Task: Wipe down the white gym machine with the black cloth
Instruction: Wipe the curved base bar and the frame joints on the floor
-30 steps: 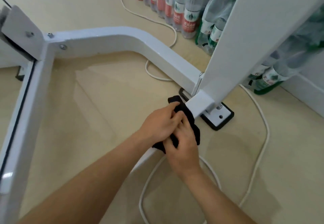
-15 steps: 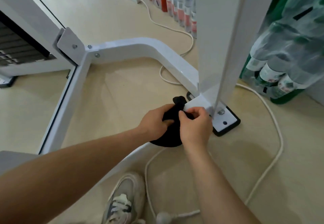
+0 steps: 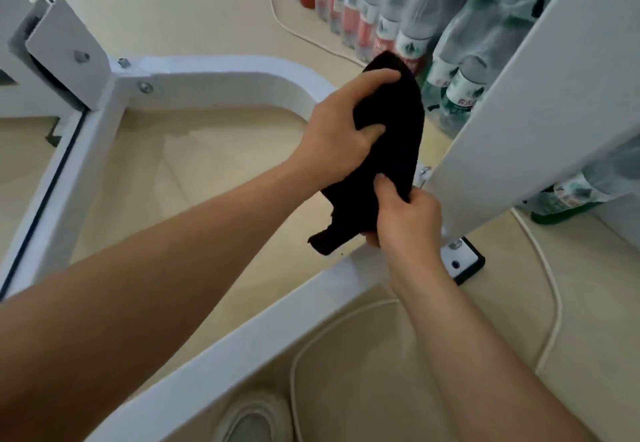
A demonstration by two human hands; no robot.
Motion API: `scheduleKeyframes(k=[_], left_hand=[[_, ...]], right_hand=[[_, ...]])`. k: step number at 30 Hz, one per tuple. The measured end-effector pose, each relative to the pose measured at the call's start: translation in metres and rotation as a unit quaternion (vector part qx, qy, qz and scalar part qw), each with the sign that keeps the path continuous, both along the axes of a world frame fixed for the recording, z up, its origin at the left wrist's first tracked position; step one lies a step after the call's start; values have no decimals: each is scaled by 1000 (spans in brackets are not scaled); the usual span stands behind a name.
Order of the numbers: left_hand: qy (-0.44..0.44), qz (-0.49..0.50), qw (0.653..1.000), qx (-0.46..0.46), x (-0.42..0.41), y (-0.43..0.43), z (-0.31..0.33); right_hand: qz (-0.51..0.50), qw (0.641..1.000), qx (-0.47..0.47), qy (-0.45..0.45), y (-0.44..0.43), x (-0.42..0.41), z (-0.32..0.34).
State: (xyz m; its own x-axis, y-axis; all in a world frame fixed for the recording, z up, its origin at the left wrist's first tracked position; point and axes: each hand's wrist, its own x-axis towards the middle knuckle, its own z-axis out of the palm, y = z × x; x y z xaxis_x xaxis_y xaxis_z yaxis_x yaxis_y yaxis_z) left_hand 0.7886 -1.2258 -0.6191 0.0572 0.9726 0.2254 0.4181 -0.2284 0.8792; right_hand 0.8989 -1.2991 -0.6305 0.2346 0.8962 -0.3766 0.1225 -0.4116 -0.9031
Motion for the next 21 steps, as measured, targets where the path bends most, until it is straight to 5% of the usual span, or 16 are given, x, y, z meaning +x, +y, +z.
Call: scheduleKeyframes(k=[3,6,9,16,21], left_hand=[[225,-126,966,-6,3,44,-7],[436,-236,869,0,0,63,-37],[551,-289,782,34,11,64,-65],[501,-302,790,183,42,77,-92],[503,-278,795,194,8,97,-96]], right_hand=[[-32,999,-36,-19,17,-10,-10],[44,980,-44,-189,17,-11,-15],[82,956,1,-282,12,-10,-24],[76,919,8,-387,25,-12,-34],[122,888,36,-441,41,-29,-26]])
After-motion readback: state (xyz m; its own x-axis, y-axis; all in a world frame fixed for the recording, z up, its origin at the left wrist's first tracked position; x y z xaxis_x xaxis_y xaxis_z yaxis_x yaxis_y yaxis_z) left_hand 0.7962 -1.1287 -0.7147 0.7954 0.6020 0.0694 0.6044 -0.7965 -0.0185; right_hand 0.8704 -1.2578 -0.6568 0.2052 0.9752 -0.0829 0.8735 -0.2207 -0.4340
